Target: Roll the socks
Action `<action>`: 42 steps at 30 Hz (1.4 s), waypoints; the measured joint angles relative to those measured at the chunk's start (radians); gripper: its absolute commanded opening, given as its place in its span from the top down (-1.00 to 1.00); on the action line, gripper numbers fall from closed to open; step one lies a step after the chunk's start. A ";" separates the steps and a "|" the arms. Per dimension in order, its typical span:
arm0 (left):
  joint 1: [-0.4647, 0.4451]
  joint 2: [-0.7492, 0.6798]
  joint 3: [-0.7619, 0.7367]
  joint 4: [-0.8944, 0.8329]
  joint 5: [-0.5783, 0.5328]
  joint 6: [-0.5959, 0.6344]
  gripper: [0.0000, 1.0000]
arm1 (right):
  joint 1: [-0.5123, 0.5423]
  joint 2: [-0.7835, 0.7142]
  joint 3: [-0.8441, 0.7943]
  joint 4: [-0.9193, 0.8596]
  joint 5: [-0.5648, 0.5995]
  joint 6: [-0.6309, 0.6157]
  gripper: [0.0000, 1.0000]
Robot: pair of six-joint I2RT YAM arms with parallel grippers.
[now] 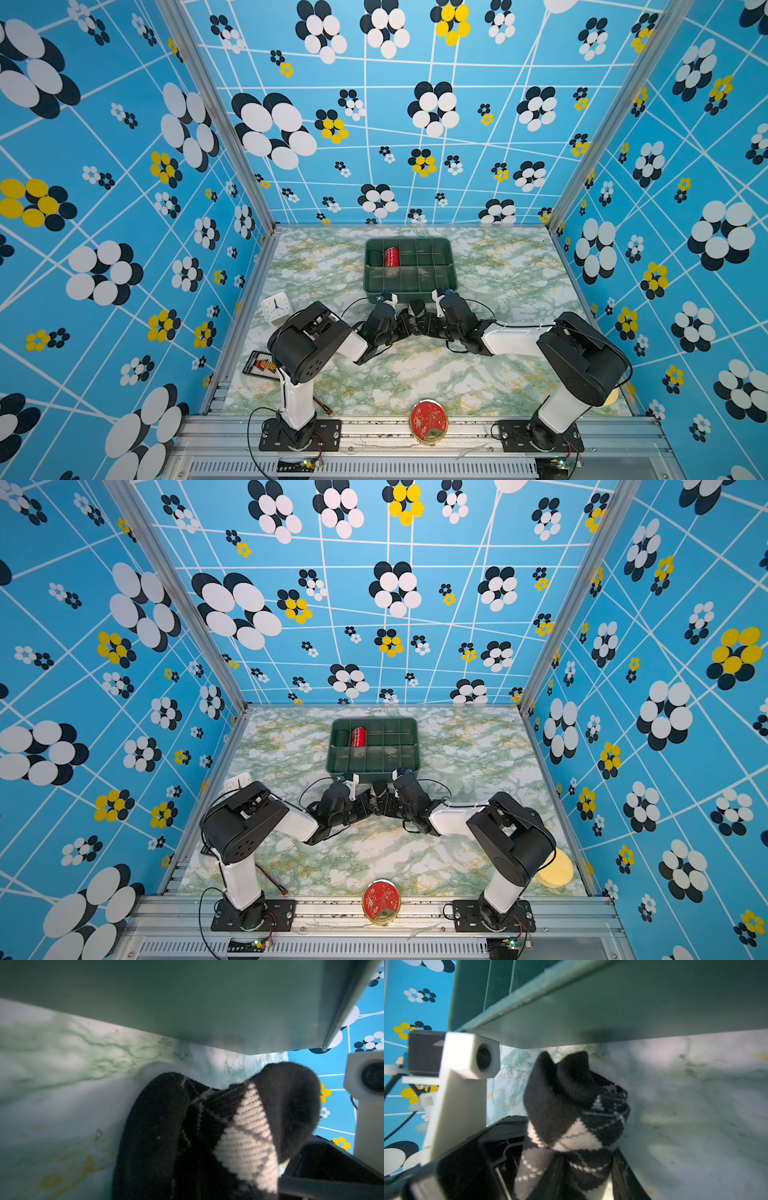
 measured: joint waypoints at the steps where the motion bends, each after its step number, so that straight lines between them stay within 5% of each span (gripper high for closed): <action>1: 0.002 0.001 0.000 0.001 0.000 -0.004 1.00 | 0.000 0.003 0.001 0.010 -0.003 0.002 0.56; 5: 0.004 0.003 0.000 0.005 0.001 -0.018 1.00 | -0.001 0.016 0.010 0.024 -0.006 0.005 1.00; 23: 0.019 -0.007 -0.001 -0.016 0.024 -0.009 0.93 | 0.040 0.027 0.162 -0.265 0.110 -0.096 1.00; 42: 0.069 -0.100 -0.007 -0.204 0.052 0.219 0.75 | 0.067 0.079 0.214 -0.305 0.109 -0.119 1.00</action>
